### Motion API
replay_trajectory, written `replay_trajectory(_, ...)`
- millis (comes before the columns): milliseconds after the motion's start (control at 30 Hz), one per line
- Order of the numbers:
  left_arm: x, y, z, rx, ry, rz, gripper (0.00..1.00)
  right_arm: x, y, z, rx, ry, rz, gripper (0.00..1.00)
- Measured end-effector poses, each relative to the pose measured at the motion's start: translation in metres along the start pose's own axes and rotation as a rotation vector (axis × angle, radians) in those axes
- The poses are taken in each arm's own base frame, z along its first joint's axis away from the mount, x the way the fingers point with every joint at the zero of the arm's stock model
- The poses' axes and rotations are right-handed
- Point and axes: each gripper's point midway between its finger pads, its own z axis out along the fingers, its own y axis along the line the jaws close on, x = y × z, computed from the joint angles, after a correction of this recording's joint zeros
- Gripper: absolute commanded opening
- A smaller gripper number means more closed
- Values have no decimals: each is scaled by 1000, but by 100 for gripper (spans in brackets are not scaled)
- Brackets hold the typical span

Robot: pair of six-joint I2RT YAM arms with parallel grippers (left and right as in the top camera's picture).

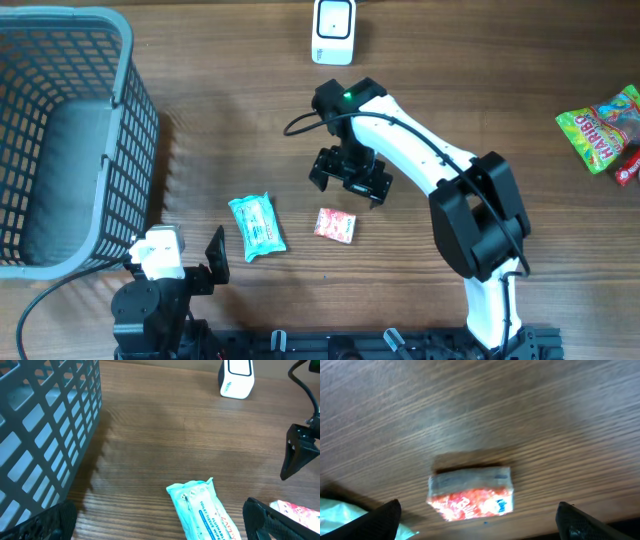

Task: Scan the item barcode
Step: 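Reach the right gripper down to the red-and-white snack pack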

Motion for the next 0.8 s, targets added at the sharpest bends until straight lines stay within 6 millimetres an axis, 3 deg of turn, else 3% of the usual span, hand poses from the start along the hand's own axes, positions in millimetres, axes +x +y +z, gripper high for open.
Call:
replay_trajectory(267, 0, 0, 0, 0, 0, 0, 100, 25, 30, 17, -14, -63, -21, 100)
replay_trajectory(433, 0, 0, 0, 0, 0, 0, 100, 21, 7, 30, 82, -97, -9, 100)
replay_trajectory(567, 0, 0, 0, 0, 0, 0, 100, 17, 1, 31, 109, -118, -18, 100)
replay_trajectory(667, 0, 0, 0, 0, 0, 0, 100, 16, -6, 48, 120, -112, -20, 100)
replay_trajectory(800, 0, 0, 0, 0, 0, 0, 100, 21, -1, 58, 54, -72, -37, 88)
